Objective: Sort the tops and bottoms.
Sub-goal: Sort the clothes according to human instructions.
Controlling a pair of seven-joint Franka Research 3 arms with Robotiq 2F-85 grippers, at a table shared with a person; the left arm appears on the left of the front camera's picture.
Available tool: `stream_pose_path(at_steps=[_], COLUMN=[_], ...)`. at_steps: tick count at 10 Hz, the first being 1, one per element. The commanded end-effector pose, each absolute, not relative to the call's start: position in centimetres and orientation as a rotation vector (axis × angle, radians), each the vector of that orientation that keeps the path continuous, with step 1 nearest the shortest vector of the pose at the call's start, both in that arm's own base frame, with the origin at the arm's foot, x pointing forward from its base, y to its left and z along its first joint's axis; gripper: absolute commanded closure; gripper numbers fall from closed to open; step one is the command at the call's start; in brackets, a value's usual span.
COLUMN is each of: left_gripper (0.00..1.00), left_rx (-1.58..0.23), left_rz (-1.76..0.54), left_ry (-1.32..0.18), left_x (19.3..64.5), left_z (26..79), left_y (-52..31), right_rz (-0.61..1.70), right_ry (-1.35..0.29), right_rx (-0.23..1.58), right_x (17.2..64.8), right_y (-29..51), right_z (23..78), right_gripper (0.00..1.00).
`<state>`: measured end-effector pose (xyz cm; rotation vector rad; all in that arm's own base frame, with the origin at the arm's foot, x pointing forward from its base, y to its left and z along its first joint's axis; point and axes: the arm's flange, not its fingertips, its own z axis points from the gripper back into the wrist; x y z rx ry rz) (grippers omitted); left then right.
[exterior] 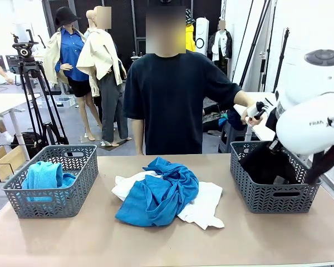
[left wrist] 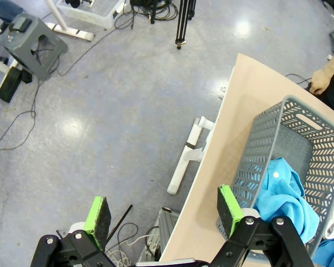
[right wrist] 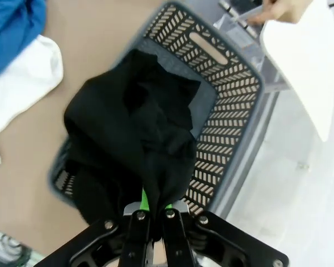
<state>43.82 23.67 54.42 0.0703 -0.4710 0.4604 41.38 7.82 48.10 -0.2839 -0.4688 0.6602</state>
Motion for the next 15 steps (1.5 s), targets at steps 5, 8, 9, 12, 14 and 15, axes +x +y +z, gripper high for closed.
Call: stream_pose_path(at_steps=[5, 8, 9, 12, 14, 15], left_gripper=[0.0, 0.0, 0.0, 0.0, 0.0, 0.0], left_rx=[0.073, 0.073, 0.073, 0.073, 0.073, 0.073], left_rz=[0.448, 0.448, 0.448, 0.448, 0.448, 0.448], left_ry=[-0.466, -0.466, -0.466, -0.466, -0.466, -0.466], left_x=[43.7, 43.7, 43.7, 43.7, 43.7, 43.7], left_z=[54.4, 54.4, 54.4, 54.4, 54.4, 54.4], left_y=[23.7, 23.7, 23.7, 23.7, 23.7, 23.7], right_rz=[0.587, 0.572, 0.567, 0.515, 0.491, 0.485], right_ry=[-0.491, -0.468, -0.475, -0.541, -0.617, -0.641], right_rx=[-0.373, -0.368, -0.378, -0.376, -0.336, -0.314], right_x=[42.7, 43.1, 43.2, 43.2, 43.1, 43.1], right_y=[6.7, 6.4, 6.0, 4.6, 4.1, 3.8], right_z=[41.7, 41.4, 42.2, 46.2, 50.0, 51.9], right_gripper=[0.86, 0.3, 0.11, 0.0, 0.0, 0.0])
